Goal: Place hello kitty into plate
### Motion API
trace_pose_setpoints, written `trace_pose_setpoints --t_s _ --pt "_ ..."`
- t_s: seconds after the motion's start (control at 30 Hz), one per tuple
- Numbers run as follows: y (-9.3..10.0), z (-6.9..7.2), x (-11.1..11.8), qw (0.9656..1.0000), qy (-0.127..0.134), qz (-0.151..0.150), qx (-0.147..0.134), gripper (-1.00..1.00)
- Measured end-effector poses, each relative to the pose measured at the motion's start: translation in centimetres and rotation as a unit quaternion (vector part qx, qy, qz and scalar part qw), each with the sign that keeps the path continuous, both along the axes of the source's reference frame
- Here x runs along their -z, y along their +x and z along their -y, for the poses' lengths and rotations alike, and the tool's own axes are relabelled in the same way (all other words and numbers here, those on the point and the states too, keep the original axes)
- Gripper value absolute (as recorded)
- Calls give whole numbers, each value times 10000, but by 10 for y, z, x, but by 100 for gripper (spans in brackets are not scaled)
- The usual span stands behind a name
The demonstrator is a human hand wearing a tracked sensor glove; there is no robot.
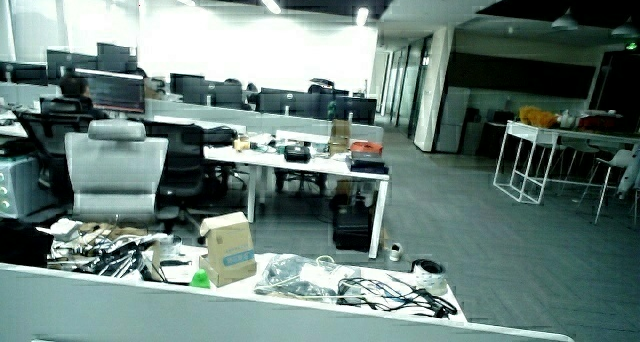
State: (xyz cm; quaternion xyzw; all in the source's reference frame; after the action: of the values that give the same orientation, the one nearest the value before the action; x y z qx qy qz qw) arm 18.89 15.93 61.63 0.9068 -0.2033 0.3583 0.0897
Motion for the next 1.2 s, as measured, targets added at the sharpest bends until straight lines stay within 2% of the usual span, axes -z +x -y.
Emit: trace_pose_setpoints --t_s 0.1,0.23,0.4,0.43,0.47,0.53,0.67,0.73,0.83,0.87,0.9,1.03,1.1,1.17,1.2 --pt "-7 5 3 9999 71 -53 126 0" --pt "-6 -1 -30 9989 -442 -148 -88 0" --pt "-10 -10 -39 9955 -720 -609 -72 0" --pt "-11 -11 -37 9946 -817 -628 -85 0" --pt "-9 -13 -45 9934 -847 -772 -51 0" --pt "-13 -12 -43 9911 -984 -894 -24 0" --pt "-18 -11 -42 9864 -1256 -1052 96 -16" --pt "-17 -13 -44 9837 -1292 -1243 121 -24" --pt "-17 -13 -48 9800 -1453 -1347 193 -36" --pt "-17 -13 -50 9777 -1530 -1418 233 -40" --pt "-19 -12 -49 9754 -1627 -1455 299 -44" --pt "-17 -15 -54 9718 -1798 -1503 278 -60" --pt "-16 -16 -56 9673 -1946 -1598 306 -68" --pt "-13 -19 -61 9660 -1992 -1618 313 -76" --pt "-13 -19 -59 9666 -2023 -1545 302 -80"
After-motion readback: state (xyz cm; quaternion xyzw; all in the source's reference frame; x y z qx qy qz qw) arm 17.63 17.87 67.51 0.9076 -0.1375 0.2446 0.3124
